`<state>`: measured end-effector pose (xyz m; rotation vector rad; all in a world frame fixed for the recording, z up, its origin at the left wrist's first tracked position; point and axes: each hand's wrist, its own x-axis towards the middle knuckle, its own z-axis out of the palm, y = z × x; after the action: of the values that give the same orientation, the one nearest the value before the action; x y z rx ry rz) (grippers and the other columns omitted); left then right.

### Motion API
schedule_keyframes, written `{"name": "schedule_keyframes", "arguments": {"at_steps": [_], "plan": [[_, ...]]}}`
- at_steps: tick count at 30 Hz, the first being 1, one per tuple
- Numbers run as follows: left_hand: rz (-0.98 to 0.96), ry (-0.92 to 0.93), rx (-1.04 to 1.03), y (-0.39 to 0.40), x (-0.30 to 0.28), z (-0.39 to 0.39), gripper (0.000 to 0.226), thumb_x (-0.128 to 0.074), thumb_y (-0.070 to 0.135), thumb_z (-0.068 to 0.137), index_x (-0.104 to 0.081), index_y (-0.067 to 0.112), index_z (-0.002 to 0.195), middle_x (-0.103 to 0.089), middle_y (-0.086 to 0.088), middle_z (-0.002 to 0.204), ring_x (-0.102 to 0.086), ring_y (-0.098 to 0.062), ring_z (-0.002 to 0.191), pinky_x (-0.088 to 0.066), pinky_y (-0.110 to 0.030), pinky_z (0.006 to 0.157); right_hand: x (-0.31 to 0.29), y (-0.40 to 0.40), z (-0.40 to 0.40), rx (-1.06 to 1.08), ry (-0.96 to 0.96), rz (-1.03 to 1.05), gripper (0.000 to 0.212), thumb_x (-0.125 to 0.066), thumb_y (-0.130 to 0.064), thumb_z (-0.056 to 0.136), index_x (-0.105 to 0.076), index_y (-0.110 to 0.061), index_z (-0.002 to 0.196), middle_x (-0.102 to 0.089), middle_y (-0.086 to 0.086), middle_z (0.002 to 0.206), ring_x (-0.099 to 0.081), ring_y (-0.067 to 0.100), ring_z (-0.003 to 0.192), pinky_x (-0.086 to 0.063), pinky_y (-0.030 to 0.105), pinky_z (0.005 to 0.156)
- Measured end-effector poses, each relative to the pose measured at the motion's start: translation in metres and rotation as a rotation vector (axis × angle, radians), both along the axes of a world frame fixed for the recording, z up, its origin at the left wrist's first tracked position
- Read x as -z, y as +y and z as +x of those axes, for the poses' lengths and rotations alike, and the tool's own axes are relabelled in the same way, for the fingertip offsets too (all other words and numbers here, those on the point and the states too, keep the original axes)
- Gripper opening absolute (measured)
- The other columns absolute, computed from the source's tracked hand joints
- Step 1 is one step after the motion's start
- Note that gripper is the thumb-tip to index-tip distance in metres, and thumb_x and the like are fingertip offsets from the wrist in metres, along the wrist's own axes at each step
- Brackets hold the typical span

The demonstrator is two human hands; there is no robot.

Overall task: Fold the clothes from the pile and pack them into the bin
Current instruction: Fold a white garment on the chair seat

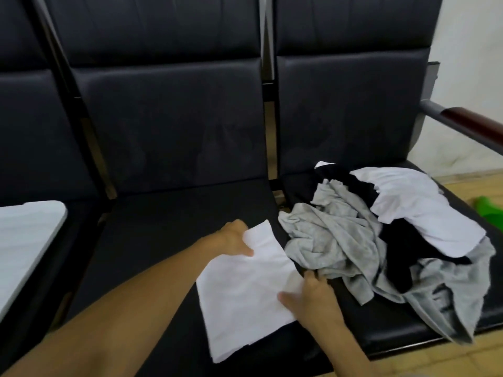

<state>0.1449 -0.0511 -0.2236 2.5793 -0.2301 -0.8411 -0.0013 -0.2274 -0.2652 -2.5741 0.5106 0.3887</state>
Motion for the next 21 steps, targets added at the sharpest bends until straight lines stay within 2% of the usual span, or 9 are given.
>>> {"name": "schedule_keyframes", "arguments": {"at_steps": [2, 5, 7, 9, 13, 15, 17, 19, 21], "plan": [[-0.190, 0.049, -0.042, 0.013, -0.012, -0.007, 0.038, -0.079, 0.024, 0.079, -0.064, 0.020, 0.114, -0.067, -0.001, 0.113, -0.068, -0.018, 0.099, -0.058, -0.041, 0.090, -0.001, -0.001, 0.001, 0.023, -0.037, -0.059, 0.068, -0.071, -0.050, 0.081, -0.048, -0.008, 0.128, -0.046, 0.014, 0.136, -0.048, 0.033, 0.126, -0.041, 0.035, 0.102], [-0.409, 0.021, -0.042, 0.062, -0.044, -0.037, 0.034, -0.079, 0.014, 0.080, -0.068, 0.023, 0.111, -0.072, 0.007, 0.105, -0.070, -0.008, 0.095, -0.058, -0.027, 0.082, -0.011, 0.022, 0.004, -0.105, -0.164, 0.018, 0.037, -0.072, -0.038, 0.084, -0.055, -0.014, 0.108, -0.054, 0.004, 0.116, -0.054, 0.031, 0.117, -0.047, 0.036, 0.092], [-0.463, -0.082, -0.059, 0.108, -0.067, -0.068, 0.029, -0.078, 0.010, 0.082, -0.069, 0.018, 0.108, -0.072, 0.005, 0.103, -0.069, -0.007, 0.096, -0.056, -0.020, 0.077, -0.024, 0.051, 0.004, -0.258, -0.201, 0.233, 0.022, -0.071, -0.031, 0.086, -0.053, -0.019, 0.089, -0.062, -0.005, 0.093, -0.064, 0.021, 0.095, -0.053, 0.041, 0.082], [-0.476, -0.192, -0.135, 0.155, -0.089, -0.101, 0.025, -0.080, 0.010, 0.080, -0.070, 0.012, 0.103, -0.072, -0.003, 0.100, -0.069, -0.014, 0.094, -0.056, -0.021, 0.075, -0.045, 0.079, 0.004, -0.365, -0.241, 0.283, 0.021, -0.071, -0.030, 0.085, -0.051, -0.026, 0.082, -0.062, -0.008, 0.075, -0.062, 0.010, 0.073, -0.054, 0.040, 0.071], [-0.484, -0.465, -0.392, 0.277, -0.132, -0.191, 0.024, -0.081, 0.015, 0.080, -0.071, 0.021, 0.101, -0.074, 0.007, 0.096, -0.069, -0.006, 0.090, -0.057, -0.022, 0.076, -0.122, 0.173, -0.006, -0.626, -0.393, 0.383, 0.007, -0.063, -0.032, 0.090, -0.060, -0.033, 0.084, -0.066, -0.008, 0.072, -0.060, 0.005, 0.062, -0.048, 0.030, 0.056], [-0.486, -0.572, -0.517, 0.333, -0.144, -0.250, 0.022, -0.077, 0.014, 0.084, -0.068, 0.026, 0.100, -0.074, 0.017, 0.091, -0.069, 0.000, 0.086, -0.054, -0.017, 0.069, -0.153, 0.232, -0.020, -0.811, -0.387, 0.375, 0.020, -0.051, -0.034, 0.089, -0.060, -0.023, 0.075, -0.063, -0.001, 0.067, -0.053, 0.010, 0.055, -0.041, 0.029, 0.051], [-0.444, -0.658, -0.642, 0.383, -0.143, -0.313, 0.020, -0.076, 0.017, 0.086, -0.067, 0.017, 0.104, -0.074, 0.009, 0.092, -0.069, -0.004, 0.084, -0.052, -0.014, 0.063, -0.173, 0.291, -0.037, -0.985, -0.392, 0.366, 0.030, -0.046, -0.036, 0.088, -0.054, -0.015, 0.067, -0.058, 0.007, 0.064, -0.043, 0.012, 0.052, -0.034, 0.032, 0.049], [-0.416, -0.716, -0.756, 0.424, -0.132, -0.373, 0.026, -0.075, 0.023, 0.087, -0.066, 0.009, 0.106, -0.072, -0.007, 0.095, -0.070, -0.017, 0.087, -0.058, -0.028, 0.066, -0.182, 0.348, -0.056, -1.162, -0.388, 0.322, 0.031, -0.052, -0.035, 0.093, -0.058, -0.014, 0.071, -0.058, 0.006, 0.067, -0.051, 0.017, 0.056, -0.037, 0.034, 0.052], [-0.417, -0.711, -0.873, 0.453, -0.122, -0.434, 0.023, -0.073, 0.021, 0.089, -0.066, 0.011, 0.109, -0.073, -0.008, 0.099, -0.070, -0.020, 0.092, -0.059, -0.033, 0.073, -0.185, 0.404, -0.080, -1.326, -0.339, 0.264, 0.031, -0.058, -0.030, 0.096, -0.057, -0.009, 0.073, -0.058, 0.007, 0.071, -0.055, 0.022, 0.064, -0.039, 0.034, 0.057]]}}
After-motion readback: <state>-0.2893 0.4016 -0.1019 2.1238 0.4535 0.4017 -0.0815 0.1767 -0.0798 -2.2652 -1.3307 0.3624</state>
